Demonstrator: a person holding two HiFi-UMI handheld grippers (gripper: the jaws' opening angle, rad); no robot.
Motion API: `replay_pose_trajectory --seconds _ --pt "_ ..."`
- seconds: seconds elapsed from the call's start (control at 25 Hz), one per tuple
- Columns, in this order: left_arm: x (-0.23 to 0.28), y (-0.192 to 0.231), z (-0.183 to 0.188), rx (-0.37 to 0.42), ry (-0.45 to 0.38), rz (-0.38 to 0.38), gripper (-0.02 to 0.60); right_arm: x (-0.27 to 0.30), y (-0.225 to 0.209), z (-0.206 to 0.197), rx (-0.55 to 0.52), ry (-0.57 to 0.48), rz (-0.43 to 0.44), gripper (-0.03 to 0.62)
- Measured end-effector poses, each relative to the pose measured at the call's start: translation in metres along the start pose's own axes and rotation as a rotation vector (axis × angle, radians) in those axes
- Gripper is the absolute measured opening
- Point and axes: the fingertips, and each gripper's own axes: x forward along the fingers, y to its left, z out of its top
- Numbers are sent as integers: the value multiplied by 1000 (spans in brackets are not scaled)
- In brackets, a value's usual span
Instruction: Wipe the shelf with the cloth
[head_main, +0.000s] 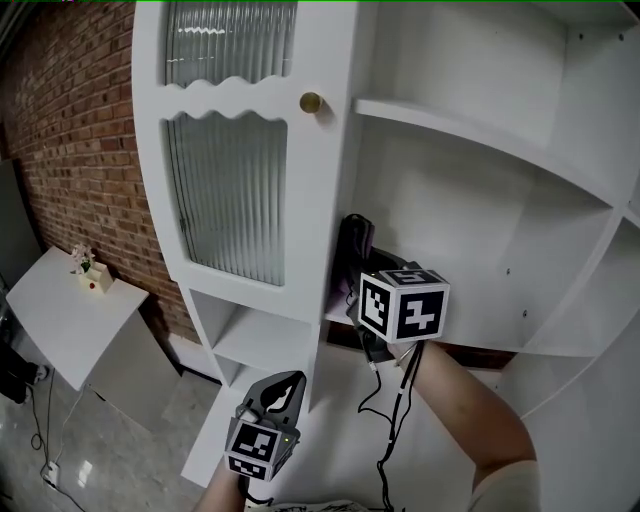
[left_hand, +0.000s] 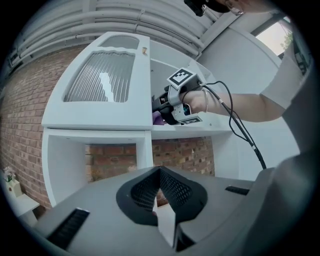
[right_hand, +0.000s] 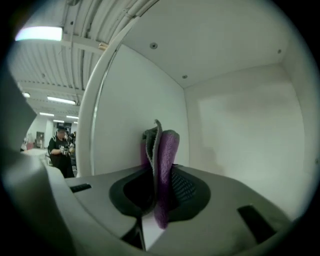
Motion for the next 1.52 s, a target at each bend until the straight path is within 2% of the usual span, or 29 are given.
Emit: replay_pose_trajectory --seconds 0.08,0.32,0.64,0.8,1.08,1.28,1.52 --pt "7 2 -2 -8 1 -7 14 12 -9 1 -41 23 -22 72" --pt "22 10 -7 16 13 0 14 47 -41 4 52 80 -21 72" --pt "34 21 -19 21 40 23 14 87 -81 7 -31 100 -111 74" --pt "44 28 -24 -7 44 26 14 100 -90 14 -73 93 -105 74" --pt "48 19 -20 6 46 16 15 87 -91 16 -137 74 -85 77" --pt "35 10 -14 2 44 21 15 50 -78 16 -260 121 -43 77" --pt "10 -15 0 -4 24 -6 14 -19 -46 10 -597 252 4 75"
